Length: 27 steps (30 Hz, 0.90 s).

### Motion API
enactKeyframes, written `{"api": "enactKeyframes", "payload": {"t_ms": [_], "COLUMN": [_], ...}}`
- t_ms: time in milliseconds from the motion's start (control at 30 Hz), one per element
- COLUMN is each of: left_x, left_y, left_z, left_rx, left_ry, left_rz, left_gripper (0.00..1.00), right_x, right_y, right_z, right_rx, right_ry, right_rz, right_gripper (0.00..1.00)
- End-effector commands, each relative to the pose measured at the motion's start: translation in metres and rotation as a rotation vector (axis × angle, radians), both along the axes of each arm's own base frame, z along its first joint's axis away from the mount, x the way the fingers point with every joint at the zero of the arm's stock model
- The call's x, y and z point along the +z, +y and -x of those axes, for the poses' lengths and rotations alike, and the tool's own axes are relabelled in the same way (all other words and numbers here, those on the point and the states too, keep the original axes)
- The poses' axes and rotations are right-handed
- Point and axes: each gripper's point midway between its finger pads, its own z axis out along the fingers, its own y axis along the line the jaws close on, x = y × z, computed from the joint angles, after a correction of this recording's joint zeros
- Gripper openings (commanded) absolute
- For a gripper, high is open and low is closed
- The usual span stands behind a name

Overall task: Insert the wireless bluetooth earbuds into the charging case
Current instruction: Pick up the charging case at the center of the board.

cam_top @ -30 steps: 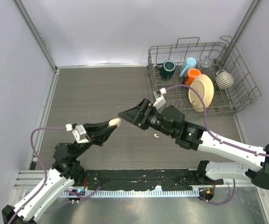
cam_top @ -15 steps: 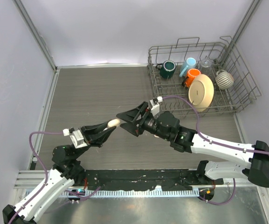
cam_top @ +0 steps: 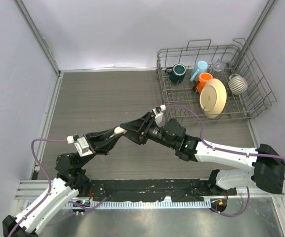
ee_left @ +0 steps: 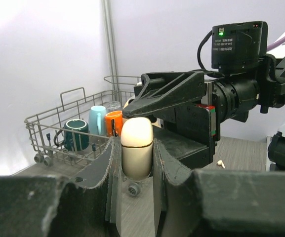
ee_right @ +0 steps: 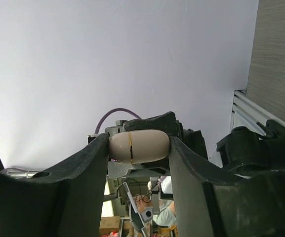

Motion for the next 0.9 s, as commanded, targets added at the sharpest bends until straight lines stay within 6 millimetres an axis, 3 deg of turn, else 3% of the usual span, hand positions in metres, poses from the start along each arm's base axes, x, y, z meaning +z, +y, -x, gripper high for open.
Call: {"api": "enactKeyframes", "payload": {"t_ms": [0, 67, 167, 200, 300, 433, 567, 667, 700, 733, 867], "left_x": [0.011, 0.011, 0.010, 0.009, 0.008, 0.008, 0.009, 0.010, 0.011, 0.012, 0.015], "left_y": [0.003, 0.003, 0.003, 0.002, 0.000, -0.001, -0.002, -0.002, -0.002, -0.002, -0.002], "left_z": [0.003, 0.003, 0.000, 0.000, 0.000, 0.000, 0.000, -0.001, -0.001, -0.001, 0.002], "left_rx": [0.003, 0.002, 0.007, 0.002, -0.009, -0.018, -0.020, -0.016, -0.015, -0.015, -0.028], "left_ry": [-0.041, -0.035, -0.015, -0.006, 0.007, 0.011, 0.012, 0.009, 0.003, 0.000, -0.020], "left_rz": [0.030, 0.035, 0.042, 0.042, 0.044, 0.037, 0.036, 0.041, 0.040, 0.041, 0.053], "left_gripper": [0.00, 0.01, 0.18, 0.26, 0.40, 0.45, 0.39, 0.21, 0.08, 0.03, 0.00], "right_x": [0.029, 0.031, 0.031, 0.031, 0.029, 0.029, 0.028, 0.025, 0.024, 0.022, 0.015], "right_y": [-0.002, -0.001, -0.001, -0.001, 0.001, 0.003, 0.003, 0.002, 0.003, 0.003, 0.005], "right_z": [0.007, 0.008, 0.010, 0.010, 0.011, 0.011, 0.010, 0.010, 0.010, 0.010, 0.010], "right_rx": [0.024, 0.031, 0.042, 0.041, 0.051, 0.055, 0.052, 0.052, 0.052, 0.052, 0.053], "right_ry": [-0.034, -0.040, -0.041, -0.037, -0.035, -0.038, -0.033, -0.029, -0.028, -0.025, -0.042], "right_rz": [-0.104, -0.117, -0.128, -0.132, -0.136, -0.136, -0.134, -0.127, -0.124, -0.112, -0.054], "right_gripper": [0.42, 0.28, 0.11, 0.08, 0.02, 0.01, 0.01, 0.01, 0.01, 0.01, 0.07]}}
